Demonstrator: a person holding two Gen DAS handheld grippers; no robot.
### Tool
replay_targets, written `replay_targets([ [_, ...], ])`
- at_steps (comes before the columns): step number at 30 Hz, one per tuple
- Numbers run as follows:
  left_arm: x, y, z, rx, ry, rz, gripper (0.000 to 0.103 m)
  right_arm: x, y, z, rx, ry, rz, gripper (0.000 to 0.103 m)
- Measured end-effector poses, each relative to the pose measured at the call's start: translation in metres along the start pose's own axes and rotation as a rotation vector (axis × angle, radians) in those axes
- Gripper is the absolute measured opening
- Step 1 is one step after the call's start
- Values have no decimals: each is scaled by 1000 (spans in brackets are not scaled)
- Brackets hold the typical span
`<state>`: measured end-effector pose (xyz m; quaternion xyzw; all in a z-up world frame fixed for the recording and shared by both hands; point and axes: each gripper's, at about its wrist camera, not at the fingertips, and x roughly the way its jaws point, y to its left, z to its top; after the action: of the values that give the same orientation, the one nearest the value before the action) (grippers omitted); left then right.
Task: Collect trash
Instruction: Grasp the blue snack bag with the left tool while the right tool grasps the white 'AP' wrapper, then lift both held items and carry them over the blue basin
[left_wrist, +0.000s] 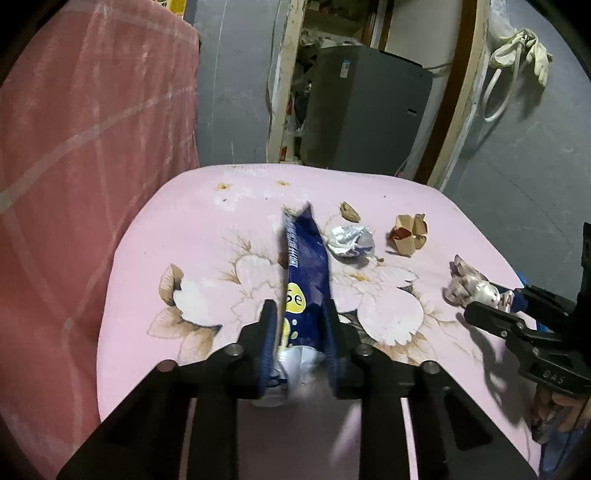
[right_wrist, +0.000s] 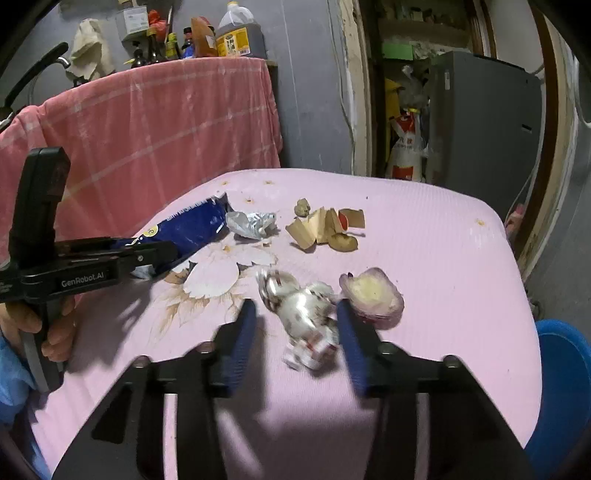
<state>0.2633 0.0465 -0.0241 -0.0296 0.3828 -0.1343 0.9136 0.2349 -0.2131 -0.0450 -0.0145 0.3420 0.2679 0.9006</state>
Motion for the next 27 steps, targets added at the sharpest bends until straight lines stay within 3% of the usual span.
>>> replay_targets([
  [2, -1, -2, -1, -12, 3, -15, 8, 0, -1, -2, 2, 6, 8, 25],
  [8, -9, -11, -8, -47, -6, -28, 8, -9, 0, -5, 4, -26, 28, 23],
  [12, -21, -23, -12, -53, -39, -39, 8, -25, 2, -8, -1, -93, 52, 23],
  [19, -51, -55, -21, -14, -202, -30, 8, -71, 5, -8, -19, -318, 59, 23],
  [27, -83, -95, -18, 40, -396, -38, 8, -117, 0, -6, -6, -540, -23, 23],
])
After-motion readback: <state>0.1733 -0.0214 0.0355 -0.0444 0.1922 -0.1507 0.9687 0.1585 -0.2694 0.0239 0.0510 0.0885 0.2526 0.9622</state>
